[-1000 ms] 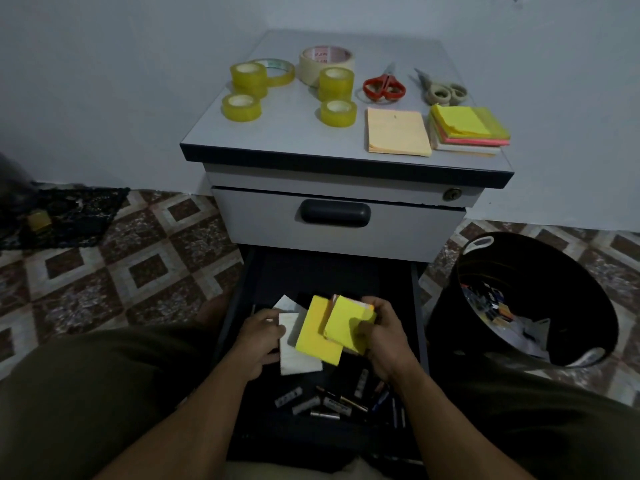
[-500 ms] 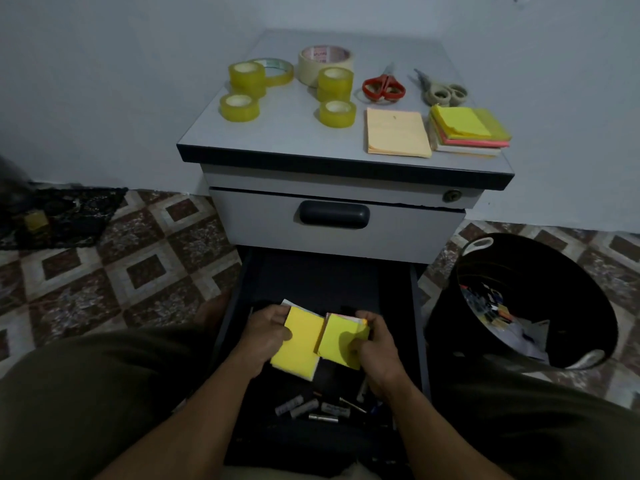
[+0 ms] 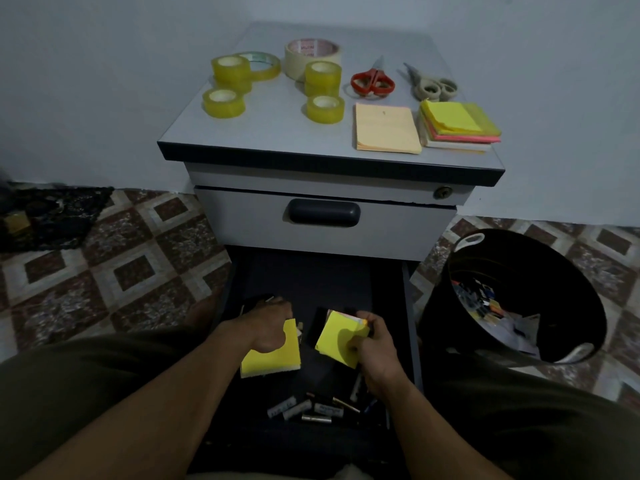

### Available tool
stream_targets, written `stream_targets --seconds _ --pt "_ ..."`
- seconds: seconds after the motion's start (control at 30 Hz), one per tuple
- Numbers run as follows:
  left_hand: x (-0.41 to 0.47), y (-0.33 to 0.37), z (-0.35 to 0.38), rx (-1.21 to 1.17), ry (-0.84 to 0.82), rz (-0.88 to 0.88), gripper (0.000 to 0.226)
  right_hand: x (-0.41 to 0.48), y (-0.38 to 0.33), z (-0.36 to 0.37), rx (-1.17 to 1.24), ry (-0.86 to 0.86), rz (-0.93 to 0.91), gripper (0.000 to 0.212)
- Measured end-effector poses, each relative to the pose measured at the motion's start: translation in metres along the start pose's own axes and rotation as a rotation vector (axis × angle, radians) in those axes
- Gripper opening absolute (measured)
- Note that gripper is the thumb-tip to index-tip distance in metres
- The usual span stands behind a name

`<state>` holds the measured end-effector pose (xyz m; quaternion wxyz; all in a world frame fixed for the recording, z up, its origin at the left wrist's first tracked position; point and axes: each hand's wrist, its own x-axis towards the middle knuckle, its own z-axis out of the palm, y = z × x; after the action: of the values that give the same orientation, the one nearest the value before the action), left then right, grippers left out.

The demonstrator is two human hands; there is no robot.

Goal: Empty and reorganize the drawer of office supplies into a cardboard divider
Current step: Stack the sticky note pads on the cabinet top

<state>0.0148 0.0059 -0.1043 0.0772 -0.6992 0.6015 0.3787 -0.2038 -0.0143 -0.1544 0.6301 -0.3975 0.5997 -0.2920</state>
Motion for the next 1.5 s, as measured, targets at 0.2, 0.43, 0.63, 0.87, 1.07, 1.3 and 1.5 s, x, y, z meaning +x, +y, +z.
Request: stream_targets --seconds 0.2,0.43,0.63,0.87,1.07,1.3,1.5 --pt "-0.001 0.004 -0.008 0.312 -0.082 -0.047 0.056 -0.002 -0.003 -0.002 0.005 -0.008 0.003 0.049" --pt "0.001 -0.020 -0.034 -0.126 -0.066 -0.041 0.047 -0.002 -0.011 -0.005 0.056 -0.005 0.004 0.047" --pt "0.002 -0.031 -0.007 -1.083 -0.032 -0.159 0.032 -0.001 -0.011 -0.005 0.102 0.012 0.038 0.048" --pt "0.007 -0.027 0.020 -0.909 -0.008 -0.290 0.074 -0.001 -0.009 -0.005 0.049 -0.038 0.039 0.046" --pt "0.000 -0.018 0.003 -0.766 0.090 -0.153 0.034 0.002 -0.010 -0.010 -0.021 0.035 0.021 0.047" --pt "0.004 -0.022 0.013 -0.376 0.075 0.025 0.015 0.001 -0.014 -0.013 0.021 0.032 0.008 0.048" --pt "-0.002 -0.016 0.026 -0.185 0.052 0.049 0.040 0.000 -0.012 -0.012 -0.006 0.008 0.000 0.047"
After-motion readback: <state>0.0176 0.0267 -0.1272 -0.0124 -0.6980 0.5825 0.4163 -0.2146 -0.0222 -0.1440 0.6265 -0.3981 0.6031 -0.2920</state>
